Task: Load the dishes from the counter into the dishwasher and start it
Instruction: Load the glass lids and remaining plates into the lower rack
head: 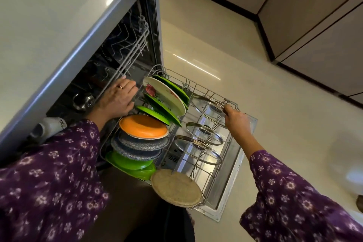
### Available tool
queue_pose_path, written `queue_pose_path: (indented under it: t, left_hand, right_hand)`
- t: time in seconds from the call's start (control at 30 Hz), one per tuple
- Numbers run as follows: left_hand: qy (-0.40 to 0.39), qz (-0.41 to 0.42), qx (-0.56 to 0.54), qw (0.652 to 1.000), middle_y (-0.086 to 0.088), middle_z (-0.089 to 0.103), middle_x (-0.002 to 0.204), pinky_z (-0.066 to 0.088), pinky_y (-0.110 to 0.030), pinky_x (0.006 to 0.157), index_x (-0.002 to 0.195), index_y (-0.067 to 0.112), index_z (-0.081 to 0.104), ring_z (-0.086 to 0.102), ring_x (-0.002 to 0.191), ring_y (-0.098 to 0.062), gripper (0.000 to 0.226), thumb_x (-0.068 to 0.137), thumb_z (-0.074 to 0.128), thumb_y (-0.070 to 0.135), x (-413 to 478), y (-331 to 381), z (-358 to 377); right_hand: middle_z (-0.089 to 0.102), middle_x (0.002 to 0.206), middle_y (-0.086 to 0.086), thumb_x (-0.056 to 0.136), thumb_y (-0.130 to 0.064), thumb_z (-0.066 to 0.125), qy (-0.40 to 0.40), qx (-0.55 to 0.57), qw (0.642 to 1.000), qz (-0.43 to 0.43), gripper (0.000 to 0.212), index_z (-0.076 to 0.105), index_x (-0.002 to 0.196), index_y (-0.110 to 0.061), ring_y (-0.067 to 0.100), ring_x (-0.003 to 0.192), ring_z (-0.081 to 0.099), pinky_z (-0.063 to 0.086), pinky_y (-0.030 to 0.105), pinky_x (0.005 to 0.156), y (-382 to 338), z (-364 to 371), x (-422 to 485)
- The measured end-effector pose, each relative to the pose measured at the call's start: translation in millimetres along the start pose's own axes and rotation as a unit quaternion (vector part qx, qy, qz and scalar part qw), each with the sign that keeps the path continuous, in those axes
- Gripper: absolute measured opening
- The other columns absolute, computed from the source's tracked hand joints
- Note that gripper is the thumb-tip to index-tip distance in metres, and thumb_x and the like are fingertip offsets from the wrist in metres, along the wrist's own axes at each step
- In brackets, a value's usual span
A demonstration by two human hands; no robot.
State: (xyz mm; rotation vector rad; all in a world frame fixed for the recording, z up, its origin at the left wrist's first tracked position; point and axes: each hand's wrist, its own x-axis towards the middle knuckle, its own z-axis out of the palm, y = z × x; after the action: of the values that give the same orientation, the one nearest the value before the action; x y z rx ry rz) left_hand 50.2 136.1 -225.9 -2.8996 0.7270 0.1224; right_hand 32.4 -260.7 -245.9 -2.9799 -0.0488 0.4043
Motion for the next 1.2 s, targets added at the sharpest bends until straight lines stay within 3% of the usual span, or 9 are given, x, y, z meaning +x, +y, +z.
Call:
queue_pose_path:
  t: [0.13, 0.23, 0.43, 0.6, 0.8, 0.93, 1.2]
  left_hand:
    - [0.071, -0.011, 0.038, 0.997, -0.02, 0.054, 0.115, 0.002, -0.034, 0.118, 0.114, 0.0, 0.053, 0.048, 0.109, -0.034, 0.037, 0.087, 0.041, 0.023, 4.6, -5.1, -11.4]
    - [0.103, -0.021, 0.027, 0.994, -0.021, 0.054, 0.113, -0.001, -0.031, 0.118, 0.113, -0.002, 0.053, 0.046, 0.108, -0.034, 0.035, 0.085, 0.046, 0.017, 6.2, -8.7, -18.8]
    - [0.081, -0.024, -0.034, 0.996, -0.02, 0.054, 0.115, 0.012, -0.035, 0.118, 0.112, -0.002, 0.056, 0.05, 0.11, -0.035, 0.037, 0.076, 0.059, 0.005, 8.9, -18.8, -5.8]
    - [0.116, -0.047, -0.112, 0.986, -0.018, 0.054, 0.113, 0.007, -0.023, 0.117, 0.104, 0.001, 0.058, 0.048, 0.112, -0.034, 0.033, 0.071, 0.063, 0.0, 9.4, -16.5, -8.8]
    - [0.119, -0.039, -0.125, 0.984, -0.016, 0.055, 0.114, 0.01, -0.025, 0.118, 0.103, 0.004, 0.058, 0.049, 0.113, -0.032, 0.031, 0.072, 0.062, 0.003, 9.9, -16.1, -7.6]
    - [0.122, -0.044, -0.139, 0.982, -0.015, 0.054, 0.115, 0.014, -0.028, 0.117, 0.103, 0.006, 0.057, 0.049, 0.114, -0.03, 0.029, 0.074, 0.061, 0.006, 8.8, -16.4, -6.7]
    - [0.111, -0.047, -0.152, 0.981, -0.014, 0.053, 0.116, 0.021, -0.036, 0.115, 0.103, 0.007, 0.056, 0.049, 0.114, -0.032, 0.03, 0.074, 0.062, 0.005, 9.1, -15.6, -6.1]
  right_hand:
    - [0.067, 0.087, 0.011, 0.098, -0.012, 0.041, -0.006, -0.013, 1.0, 0.008, 0.023, 0.051, 0.118, -0.012, 0.02, 0.056, 0.046, 0.035, 0.025, 0.051, 2.8, 4.3, 8.0]
    - [0.068, 0.094, 0.009, 0.099, -0.012, 0.039, -0.009, -0.035, 0.999, -0.006, 0.027, 0.051, 0.123, -0.013, 0.024, 0.062, 0.055, 0.035, 0.025, 0.053, 4.9, 3.5, 8.5]
    - [0.069, 0.092, 0.01, 0.097, -0.01, 0.042, -0.011, -0.014, 0.999, -0.031, 0.026, 0.052, 0.121, -0.012, 0.019, 0.058, 0.05, 0.037, 0.024, 0.055, 10.2, 15.7, 16.0]
    - [0.068, 0.092, 0.007, 0.096, -0.007, 0.045, -0.046, -0.012, 0.997, -0.062, 0.031, 0.05, 0.125, -0.015, 0.017, 0.056, 0.052, 0.047, 0.029, 0.053, -1.7, 34.9, 28.8]
    - [0.059, 0.074, 0.004, 0.096, -0.008, 0.046, -0.074, -0.027, 0.996, -0.052, 0.026, 0.049, 0.12, -0.016, 0.019, 0.055, 0.053, 0.044, 0.029, 0.05, -14.1, 41.3, 44.8]
    - [0.063, 0.076, 0.007, 0.095, -0.006, 0.046, -0.064, -0.028, 0.996, -0.048, 0.025, 0.05, 0.117, -0.016, 0.023, 0.059, 0.058, 0.053, 0.036, 0.057, -10.6, 37.9, 49.7]
    - [0.066, 0.082, 0.009, 0.096, -0.012, 0.045, -0.053, -0.057, 0.996, -0.053, 0.025, 0.05, 0.12, -0.013, 0.019, 0.057, 0.048, 0.037, 0.026, 0.054, 5.7, 18.5, 35.7]
